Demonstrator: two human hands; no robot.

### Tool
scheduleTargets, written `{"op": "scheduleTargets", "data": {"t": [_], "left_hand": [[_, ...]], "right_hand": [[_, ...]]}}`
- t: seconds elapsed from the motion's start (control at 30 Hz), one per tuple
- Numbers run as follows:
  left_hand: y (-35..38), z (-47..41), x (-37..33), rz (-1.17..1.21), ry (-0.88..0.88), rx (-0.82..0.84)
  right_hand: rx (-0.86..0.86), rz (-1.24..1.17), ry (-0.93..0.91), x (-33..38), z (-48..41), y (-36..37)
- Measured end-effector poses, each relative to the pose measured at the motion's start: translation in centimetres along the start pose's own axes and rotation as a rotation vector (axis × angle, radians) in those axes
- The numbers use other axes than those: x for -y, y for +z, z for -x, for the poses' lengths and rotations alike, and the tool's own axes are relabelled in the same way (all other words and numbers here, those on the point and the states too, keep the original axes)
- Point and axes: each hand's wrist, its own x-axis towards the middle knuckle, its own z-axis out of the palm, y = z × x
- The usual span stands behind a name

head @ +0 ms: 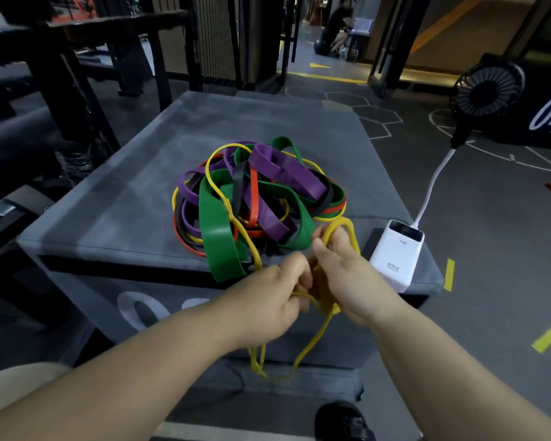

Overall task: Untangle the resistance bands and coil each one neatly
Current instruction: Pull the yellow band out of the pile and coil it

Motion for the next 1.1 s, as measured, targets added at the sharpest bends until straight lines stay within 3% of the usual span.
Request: {"op": "scheduleTargets", "data": {"t": [0.2,0.33,0.77,0.93,1.1], "left_hand": [[0.2,0.1,-0.6,0.041,0.027,-0.204],[-0.1,0.1,-0.5,0.031,-0.073,-0.287],[-3.0,-0.3,1.5,0.114,-0.164,-0.205],[-2.9,-0.6,0.7,0.348,-0.101,-0.167],[-2.3,-0.9,0.8,0.206,-0.001,-0.279]], "right_hand": [[0.100,0.176,0.054,-0.1,0.6,0.9],[0.097,0.181,0.092,0.4,0.4,0.5],[0.160,-0.104,0.265,1.4,0.4,-1.5],[0.353,-0.101,0.295,1.7,1.0,-1.8],[0.469,-0.284,0.350,1.7,1.1,-1.8]]}}
